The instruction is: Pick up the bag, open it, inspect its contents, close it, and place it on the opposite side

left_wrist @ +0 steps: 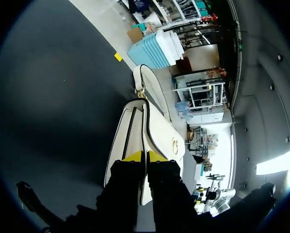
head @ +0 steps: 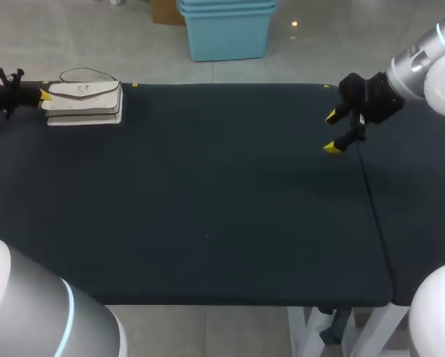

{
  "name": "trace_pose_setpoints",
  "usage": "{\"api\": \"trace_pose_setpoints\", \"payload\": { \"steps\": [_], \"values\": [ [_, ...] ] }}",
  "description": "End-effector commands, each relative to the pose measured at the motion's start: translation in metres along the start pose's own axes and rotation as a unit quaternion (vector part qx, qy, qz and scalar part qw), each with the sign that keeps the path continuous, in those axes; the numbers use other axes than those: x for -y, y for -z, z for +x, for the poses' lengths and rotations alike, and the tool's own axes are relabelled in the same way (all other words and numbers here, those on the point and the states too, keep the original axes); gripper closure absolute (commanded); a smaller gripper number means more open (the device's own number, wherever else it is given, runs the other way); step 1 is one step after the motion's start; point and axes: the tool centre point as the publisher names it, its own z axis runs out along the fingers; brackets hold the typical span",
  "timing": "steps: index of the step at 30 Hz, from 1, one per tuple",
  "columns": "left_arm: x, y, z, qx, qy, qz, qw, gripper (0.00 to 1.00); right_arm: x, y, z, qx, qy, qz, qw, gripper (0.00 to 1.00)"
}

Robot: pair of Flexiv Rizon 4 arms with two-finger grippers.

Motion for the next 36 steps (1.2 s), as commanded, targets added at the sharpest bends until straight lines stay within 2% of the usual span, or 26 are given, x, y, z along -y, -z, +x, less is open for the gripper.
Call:
{"api": "trace_pose_setpoints", "payload": {
  "steps": [1,4,5,6,8,11,14,15,16,19,25,30,33,36],
  "values": [
    [0.002,-0.002,-0.003,-0.007,-0.001,-0.443,0.896,1.00,0.000,0.000,-0.001,-0.001,0.000,0.000,1.000,0.00],
    [0.002,-0.002,-0.002,-0.007,0.001,-0.449,0.894,1.00,0.000,0.000,-0.001,-0.001,0.000,0.000,1.000,0.00],
    [0.002,-0.003,-0.001,-0.012,0.007,-0.456,0.890,0.80,0.000,0.000,-0.001,-0.001,0.000,0.000,1.000,0.00],
    [0.003,-0.003,0.000,-0.012,0.010,-0.458,0.889,0.76,0.000,0.000,-0.001,-0.001,0.000,0.000,1.000,0.00],
    [0.004,-0.004,0.002,-0.009,0.017,-0.465,0.885,0.77,0.000,0.000,-0.001,-0.001,0.000,0.000,1.000,0.00],
    [0.006,-0.004,0.003,-0.011,0.024,-0.473,0.881,0.85,0.000,0.000,-0.001,-0.001,0.000,0.000,1.000,0.00],
    [0.006,-0.004,0.004,-0.008,0.027,-0.481,0.876,0.87,0.000,0.000,-0.001,-0.001,0.000,0.000,1.000,0.00],
    [0.005,-0.004,0.004,-0.007,0.027,-0.482,0.876,0.90,0.000,0.000,-0.001,-0.001,0.000,0.000,1.000,0.00],
    [0.005,-0.004,0.004,-0.006,0.027,-0.482,0.876,1.00,0.000,0.000,-0.001,-0.001,0.000,0.000,1.000,0.00],
    [-0.001,-0.006,0.004,-0.004,0.027,-0.486,0.874,1.00,0.000,0.000,-0.001,-0.001,0.000,0.000,1.000,0.00],
    [-0.028,-0.006,0.009,-0.011,0.020,-0.500,0.866,1.00,0.000,0.000,-0.001,-0.001,0.000,0.000,1.000,0.00],
    [-0.064,-0.011,0.016,-0.022,0.019,-0.509,0.860,1.00,0.000,0.000,-0.001,-0.001,0.000,0.000,1.000,0.00],
    [-0.088,-0.016,0.022,-0.020,0.018,-0.506,0.862,1.00,0.000,0.000,-0.001,-0.001,0.000,0.000,1.000,0.00],
    [-0.110,-0.024,0.030,0.002,0.008,-0.484,0.875,1.00,0.000,0.000,-0.001,-0.001,0.000,0.000,1.000,0.00]
  ]
}}
